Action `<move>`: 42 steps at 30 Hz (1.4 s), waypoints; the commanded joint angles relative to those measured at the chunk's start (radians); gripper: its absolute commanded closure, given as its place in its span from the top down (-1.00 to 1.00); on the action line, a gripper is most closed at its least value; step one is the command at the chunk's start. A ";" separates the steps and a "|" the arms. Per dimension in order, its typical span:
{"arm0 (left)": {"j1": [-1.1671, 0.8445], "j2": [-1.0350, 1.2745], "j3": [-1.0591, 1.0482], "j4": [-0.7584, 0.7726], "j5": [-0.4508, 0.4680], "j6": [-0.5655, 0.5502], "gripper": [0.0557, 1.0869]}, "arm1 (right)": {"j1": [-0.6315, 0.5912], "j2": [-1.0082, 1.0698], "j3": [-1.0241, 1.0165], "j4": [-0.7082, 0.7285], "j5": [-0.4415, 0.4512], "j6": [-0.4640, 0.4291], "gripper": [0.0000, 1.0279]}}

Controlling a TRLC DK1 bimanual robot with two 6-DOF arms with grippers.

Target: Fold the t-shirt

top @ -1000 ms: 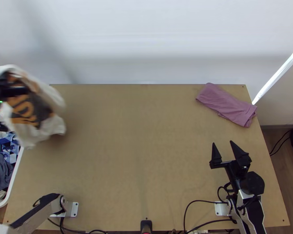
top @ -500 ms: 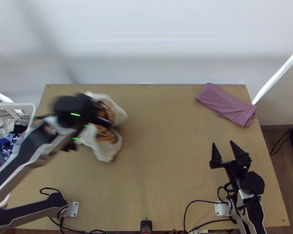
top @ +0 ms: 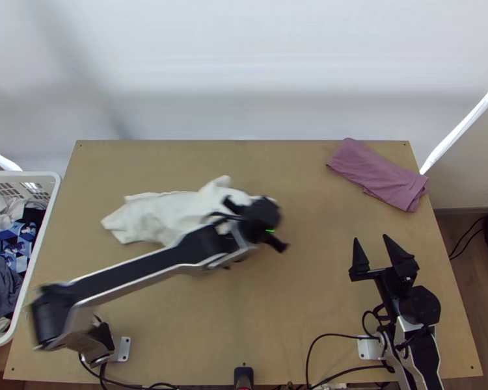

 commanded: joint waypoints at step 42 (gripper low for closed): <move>0.356 -0.201 0.159 -0.485 0.150 -0.063 0.92 | -0.008 -0.004 -0.014 0.007 0.007 0.016 0.91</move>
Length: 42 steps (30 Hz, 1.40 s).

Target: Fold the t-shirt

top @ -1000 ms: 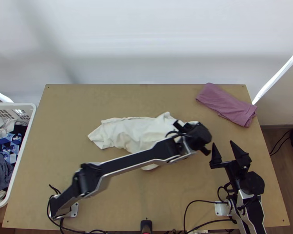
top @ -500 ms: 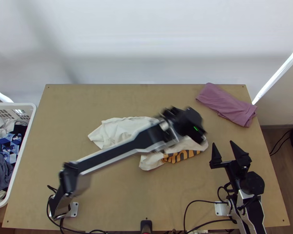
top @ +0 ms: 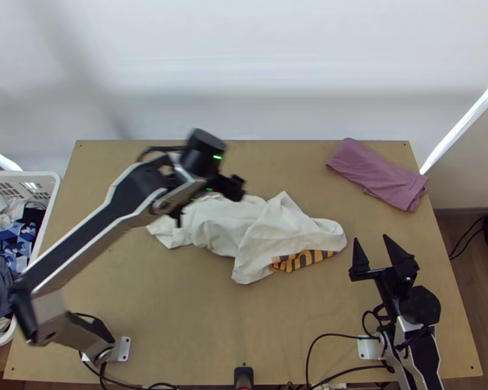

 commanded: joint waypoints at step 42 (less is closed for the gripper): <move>0.703 -0.468 -1.010 0.096 0.735 -0.236 0.92 | 0.084 -0.004 -0.013 0.013 0.015 0.036 0.91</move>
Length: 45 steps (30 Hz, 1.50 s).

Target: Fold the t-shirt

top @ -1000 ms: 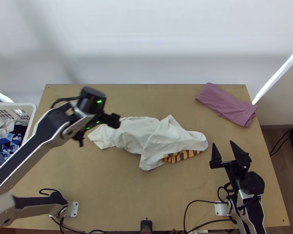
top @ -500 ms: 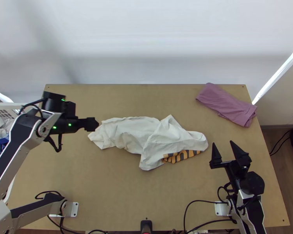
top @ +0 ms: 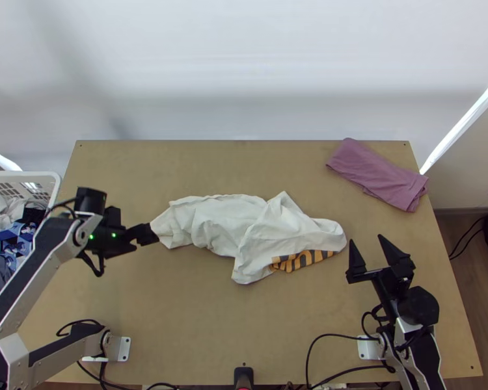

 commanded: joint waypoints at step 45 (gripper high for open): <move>0.334 -0.637 -0.249 0.202 0.096 -0.004 0.92 | 0.659 1.861 1.681 -1.014 0.043 0.761 0.90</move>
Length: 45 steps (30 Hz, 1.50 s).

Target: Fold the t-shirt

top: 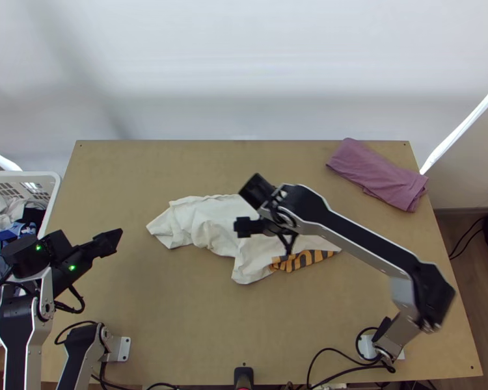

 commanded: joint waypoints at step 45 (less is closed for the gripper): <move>0.018 -0.004 -0.036 0.038 0.008 0.018 0.92 | -0.114 0.210 0.193 -0.303 -0.158 0.109 -0.94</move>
